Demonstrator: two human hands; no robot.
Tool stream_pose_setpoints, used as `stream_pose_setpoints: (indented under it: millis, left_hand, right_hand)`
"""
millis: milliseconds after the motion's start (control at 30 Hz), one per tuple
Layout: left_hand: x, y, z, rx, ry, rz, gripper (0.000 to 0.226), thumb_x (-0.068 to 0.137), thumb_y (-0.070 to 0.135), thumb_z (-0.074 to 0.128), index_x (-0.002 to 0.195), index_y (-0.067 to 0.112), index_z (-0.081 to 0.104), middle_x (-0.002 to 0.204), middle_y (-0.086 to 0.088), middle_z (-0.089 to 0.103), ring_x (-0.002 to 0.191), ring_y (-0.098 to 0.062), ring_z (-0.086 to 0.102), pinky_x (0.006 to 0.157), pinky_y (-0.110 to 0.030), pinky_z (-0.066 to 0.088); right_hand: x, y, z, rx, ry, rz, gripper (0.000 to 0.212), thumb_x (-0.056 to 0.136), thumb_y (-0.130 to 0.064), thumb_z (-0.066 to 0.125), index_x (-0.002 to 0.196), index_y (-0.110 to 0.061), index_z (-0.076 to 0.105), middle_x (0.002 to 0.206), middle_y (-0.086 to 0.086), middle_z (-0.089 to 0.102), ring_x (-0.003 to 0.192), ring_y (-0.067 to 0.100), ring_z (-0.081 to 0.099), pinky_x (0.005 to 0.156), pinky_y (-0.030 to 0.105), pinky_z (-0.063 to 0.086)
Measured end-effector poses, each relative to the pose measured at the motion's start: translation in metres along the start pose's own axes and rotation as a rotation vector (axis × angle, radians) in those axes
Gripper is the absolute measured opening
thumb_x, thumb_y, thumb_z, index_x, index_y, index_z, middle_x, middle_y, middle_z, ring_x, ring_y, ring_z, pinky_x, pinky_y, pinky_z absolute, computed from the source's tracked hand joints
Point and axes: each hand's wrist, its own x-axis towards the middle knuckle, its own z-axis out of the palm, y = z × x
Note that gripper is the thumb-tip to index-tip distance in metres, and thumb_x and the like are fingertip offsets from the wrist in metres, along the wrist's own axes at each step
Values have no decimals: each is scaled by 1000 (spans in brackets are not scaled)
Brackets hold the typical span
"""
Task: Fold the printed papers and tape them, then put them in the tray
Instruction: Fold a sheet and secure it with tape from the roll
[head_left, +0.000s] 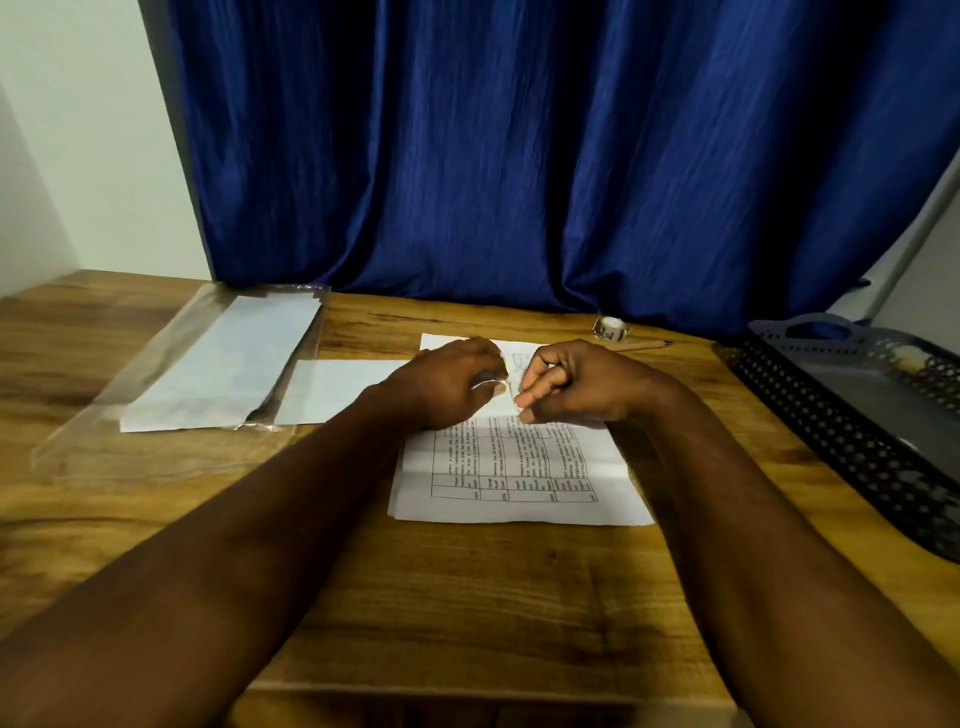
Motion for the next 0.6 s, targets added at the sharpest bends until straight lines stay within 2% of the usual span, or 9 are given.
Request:
stream_pose_setpoints:
  millis: [133, 200, 267, 400, 500, 600]
  left_hand:
    - [-6, -2, -8, -49, -42, 50, 58, 99, 61, 57, 149, 30, 56, 160, 8, 47, 146, -12, 40, 115, -29, 32]
    - [-8, -3, -14, -54, -91, 81, 63, 95, 66, 59, 149, 34, 56, 158, 9, 50, 145, -11, 42, 119, -35, 34]
    - [-7, -3, -18, -37, -113, 92, 57, 95, 65, 60, 145, 38, 61, 155, 11, 54, 144, -10, 45, 118, -38, 38]
    - [-5, 2, -23, -27, -65, 146, 44, 92, 57, 66, 131, 36, 73, 143, 12, 65, 132, -7, 56, 104, -27, 43]
    - [-6, 10, -23, 18, -15, 178, 39, 91, 50, 67, 124, 31, 77, 130, 12, 73, 117, -6, 64, 98, -32, 53]
    - [-7, 17, -19, 90, 44, 175, 29, 93, 43, 64, 115, 29, 77, 113, 9, 77, 98, -9, 64, 80, -32, 53]
  right_hand:
    - [2, 1, 4, -3, 45, -24, 26, 81, -7, 91, 100, -12, 74, 92, 0, 83, 93, 14, 80, 93, 46, 62]
    - [4, 2, 5, 4, 47, -15, 25, 82, -9, 90, 100, -14, 74, 92, -1, 83, 94, 13, 80, 95, 47, 62]
    - [4, 4, 4, -2, 53, -7, 22, 83, -12, 89, 99, -17, 75, 93, -1, 83, 95, 13, 80, 96, 49, 62]
    - [2, 5, 3, 33, 39, -21, 28, 82, -4, 84, 105, -16, 74, 97, 3, 83, 97, 16, 80, 96, 47, 62]
    - [1, 4, 5, 23, 56, -61, 37, 79, 1, 83, 109, -17, 72, 98, 2, 82, 90, 14, 79, 83, 37, 62]
    - [1, 2, 6, -7, 74, -70, 42, 76, -2, 85, 111, -22, 72, 100, -1, 81, 78, 8, 74, 73, 31, 59]
